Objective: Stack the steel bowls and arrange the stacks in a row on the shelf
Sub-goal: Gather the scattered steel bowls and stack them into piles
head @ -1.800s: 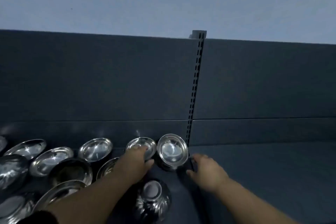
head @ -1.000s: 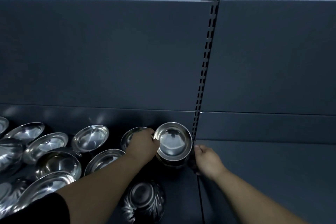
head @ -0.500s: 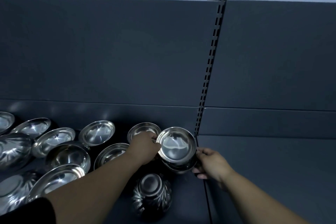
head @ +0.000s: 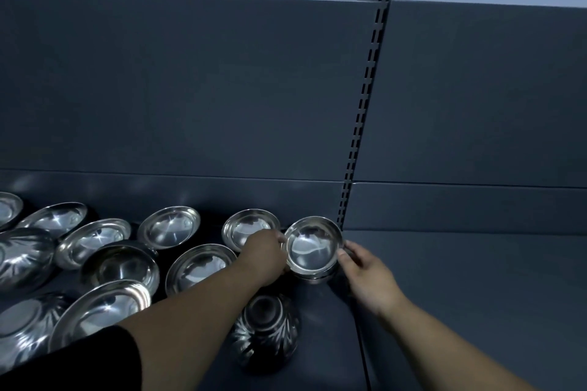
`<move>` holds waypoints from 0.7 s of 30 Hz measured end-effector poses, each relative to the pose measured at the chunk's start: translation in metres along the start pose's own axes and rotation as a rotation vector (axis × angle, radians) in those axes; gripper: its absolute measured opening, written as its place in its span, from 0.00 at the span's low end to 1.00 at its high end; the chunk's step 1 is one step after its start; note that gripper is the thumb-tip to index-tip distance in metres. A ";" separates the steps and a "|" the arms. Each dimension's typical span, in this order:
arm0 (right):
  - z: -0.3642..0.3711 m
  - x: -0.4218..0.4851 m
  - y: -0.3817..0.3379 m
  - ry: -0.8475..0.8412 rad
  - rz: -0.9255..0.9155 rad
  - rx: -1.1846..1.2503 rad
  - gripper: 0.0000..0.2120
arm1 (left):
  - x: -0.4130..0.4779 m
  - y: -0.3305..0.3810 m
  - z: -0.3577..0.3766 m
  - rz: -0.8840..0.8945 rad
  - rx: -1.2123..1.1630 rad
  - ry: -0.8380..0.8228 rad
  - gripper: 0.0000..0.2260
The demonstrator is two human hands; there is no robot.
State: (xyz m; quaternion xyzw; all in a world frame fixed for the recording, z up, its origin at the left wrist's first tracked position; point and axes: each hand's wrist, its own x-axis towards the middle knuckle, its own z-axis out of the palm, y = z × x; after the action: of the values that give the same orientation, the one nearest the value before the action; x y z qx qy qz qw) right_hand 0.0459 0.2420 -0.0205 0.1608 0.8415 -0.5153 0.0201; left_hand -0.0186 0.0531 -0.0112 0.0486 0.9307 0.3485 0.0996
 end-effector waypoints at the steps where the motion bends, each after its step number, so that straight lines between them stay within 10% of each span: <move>1: 0.001 0.000 0.001 -0.001 -0.015 -0.025 0.22 | -0.003 0.001 -0.001 0.020 0.007 0.009 0.11; 8: 0.010 -0.020 -0.009 0.297 -0.331 -0.163 0.17 | -0.044 -0.007 -0.034 0.139 0.076 0.092 0.17; 15: 0.034 -0.038 -0.021 0.109 -0.441 -0.239 0.03 | -0.083 -0.040 -0.018 0.246 0.334 -0.283 0.43; 21: 0.032 -0.045 -0.013 -0.003 -0.325 -0.307 0.02 | -0.080 -0.052 0.002 0.271 0.404 -0.228 0.51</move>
State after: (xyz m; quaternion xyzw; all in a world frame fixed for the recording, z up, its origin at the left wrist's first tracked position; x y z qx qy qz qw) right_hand 0.0801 0.1971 -0.0157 0.0174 0.9249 -0.3780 -0.0377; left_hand 0.0590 0.0026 -0.0347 0.2308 0.9492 0.1579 0.1443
